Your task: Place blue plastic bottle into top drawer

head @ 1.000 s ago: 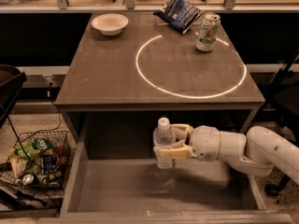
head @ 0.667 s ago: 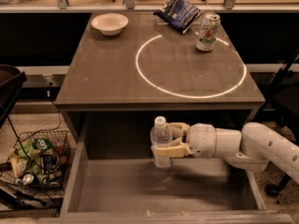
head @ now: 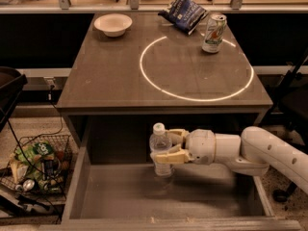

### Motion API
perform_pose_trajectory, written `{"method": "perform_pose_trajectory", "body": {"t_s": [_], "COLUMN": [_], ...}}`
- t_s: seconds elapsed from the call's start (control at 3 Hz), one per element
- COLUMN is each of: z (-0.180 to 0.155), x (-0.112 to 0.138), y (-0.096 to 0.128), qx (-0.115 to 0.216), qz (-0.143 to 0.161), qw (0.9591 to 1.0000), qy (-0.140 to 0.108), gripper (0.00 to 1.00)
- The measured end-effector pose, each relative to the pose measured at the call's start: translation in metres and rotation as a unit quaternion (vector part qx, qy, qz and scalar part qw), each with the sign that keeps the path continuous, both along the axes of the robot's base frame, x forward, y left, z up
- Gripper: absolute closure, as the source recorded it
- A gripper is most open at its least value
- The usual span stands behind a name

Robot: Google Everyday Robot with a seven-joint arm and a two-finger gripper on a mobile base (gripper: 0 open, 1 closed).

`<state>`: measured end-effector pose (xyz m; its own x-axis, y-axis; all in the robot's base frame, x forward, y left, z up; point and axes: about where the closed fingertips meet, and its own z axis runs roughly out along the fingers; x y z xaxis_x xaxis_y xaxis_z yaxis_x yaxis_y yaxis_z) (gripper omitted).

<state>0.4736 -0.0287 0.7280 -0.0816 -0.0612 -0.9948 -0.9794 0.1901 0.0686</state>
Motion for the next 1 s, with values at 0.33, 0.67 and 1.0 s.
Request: {"method": "perform_pose_trajectory", "body": {"t_s": [0.33,0.67,1.0], "z": [-0.0184,-0.0256,-0.0245], "x": [0.0013,0.0027,0.0027], "y": [0.0167,0.0199,0.0206], "qx": [0.010,0.013,0.013], "qz": [0.001,0.000,0.001], "qw": [0.9999,0.9999,0.9999], "qy": [0.007,0.002,0.002], "gripper": [1.00,1.00,0.77]}}
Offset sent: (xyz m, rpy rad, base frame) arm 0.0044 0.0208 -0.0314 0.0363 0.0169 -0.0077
